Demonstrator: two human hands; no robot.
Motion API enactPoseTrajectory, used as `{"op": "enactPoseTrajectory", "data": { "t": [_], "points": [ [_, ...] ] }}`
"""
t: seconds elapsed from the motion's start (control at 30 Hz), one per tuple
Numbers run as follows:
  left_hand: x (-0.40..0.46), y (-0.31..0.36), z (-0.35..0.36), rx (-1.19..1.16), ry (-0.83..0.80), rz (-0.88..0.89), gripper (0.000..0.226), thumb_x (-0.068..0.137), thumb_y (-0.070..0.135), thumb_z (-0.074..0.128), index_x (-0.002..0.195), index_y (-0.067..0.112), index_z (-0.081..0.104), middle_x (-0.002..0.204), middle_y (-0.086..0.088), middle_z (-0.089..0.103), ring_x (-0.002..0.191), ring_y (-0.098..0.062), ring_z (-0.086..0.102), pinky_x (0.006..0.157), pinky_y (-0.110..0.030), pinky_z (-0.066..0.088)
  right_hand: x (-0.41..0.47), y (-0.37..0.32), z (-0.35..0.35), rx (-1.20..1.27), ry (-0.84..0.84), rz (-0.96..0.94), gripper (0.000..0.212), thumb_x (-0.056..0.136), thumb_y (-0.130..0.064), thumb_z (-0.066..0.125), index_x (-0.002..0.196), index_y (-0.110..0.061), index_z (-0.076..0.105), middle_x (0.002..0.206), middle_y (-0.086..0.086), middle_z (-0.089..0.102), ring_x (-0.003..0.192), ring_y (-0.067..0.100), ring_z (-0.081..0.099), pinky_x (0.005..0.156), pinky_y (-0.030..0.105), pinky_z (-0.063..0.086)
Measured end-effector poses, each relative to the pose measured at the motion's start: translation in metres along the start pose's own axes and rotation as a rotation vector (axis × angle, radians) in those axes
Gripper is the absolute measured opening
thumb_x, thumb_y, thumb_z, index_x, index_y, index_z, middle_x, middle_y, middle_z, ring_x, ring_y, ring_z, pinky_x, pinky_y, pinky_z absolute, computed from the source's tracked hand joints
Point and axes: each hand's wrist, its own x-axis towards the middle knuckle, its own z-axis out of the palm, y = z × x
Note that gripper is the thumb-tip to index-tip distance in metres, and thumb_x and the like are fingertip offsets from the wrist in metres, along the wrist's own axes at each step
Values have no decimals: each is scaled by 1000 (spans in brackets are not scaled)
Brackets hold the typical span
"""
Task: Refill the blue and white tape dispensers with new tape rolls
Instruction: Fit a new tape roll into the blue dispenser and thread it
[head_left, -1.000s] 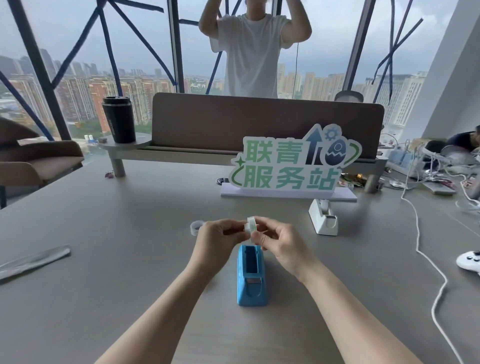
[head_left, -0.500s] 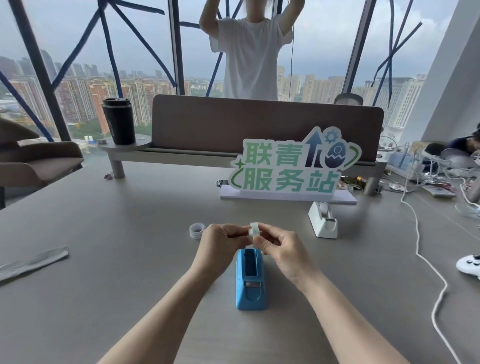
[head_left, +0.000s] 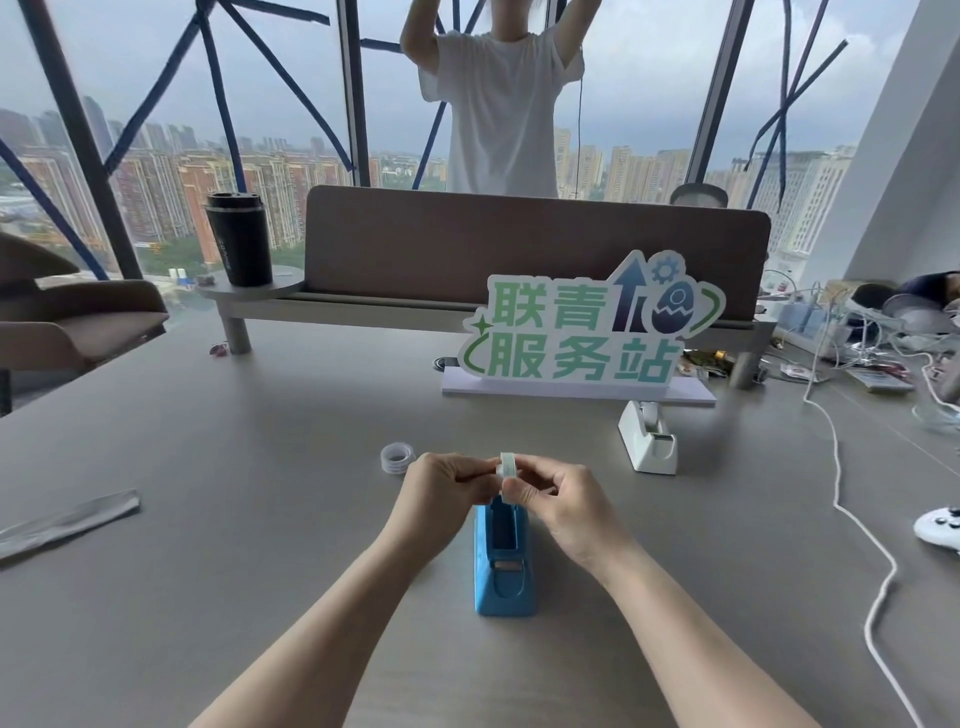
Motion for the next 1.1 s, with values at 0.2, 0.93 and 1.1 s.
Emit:
{"op": "enactPoseTrajectory", "data": {
  "t": [0.2, 0.93, 1.1],
  "points": [
    [0, -2, 4, -14, -6, -5, 25, 80, 9, 74, 105, 6, 76, 87, -9, 76, 81, -21, 74, 87, -35, 59, -1, 5, 4, -29, 32, 1, 48, 77, -49, 70, 119, -27, 67, 105, -13, 74, 101, 2, 66, 91, 25, 53],
    [-2, -16, 2, 174, 14, -3, 17, 77, 24, 79, 92, 16, 80, 88, 8, 72, 86, -13, 70, 81, -22, 56, 9, 20, 6, -187, 30, 50, 28, 85, -41, 67, 105, -22, 71, 107, -9, 67, 103, 10, 59, 88, 23, 44],
    [-7, -20, 1, 92, 47, -57, 17, 79, 18, 76, 96, 16, 78, 87, -2, 78, 82, -13, 73, 69, -7, 51, 8, 21, 8, -89, 2, 29, 24, 85, -33, 69, 109, -29, 65, 104, -2, 68, 95, 12, 63, 87, 24, 51]
  ]
}}
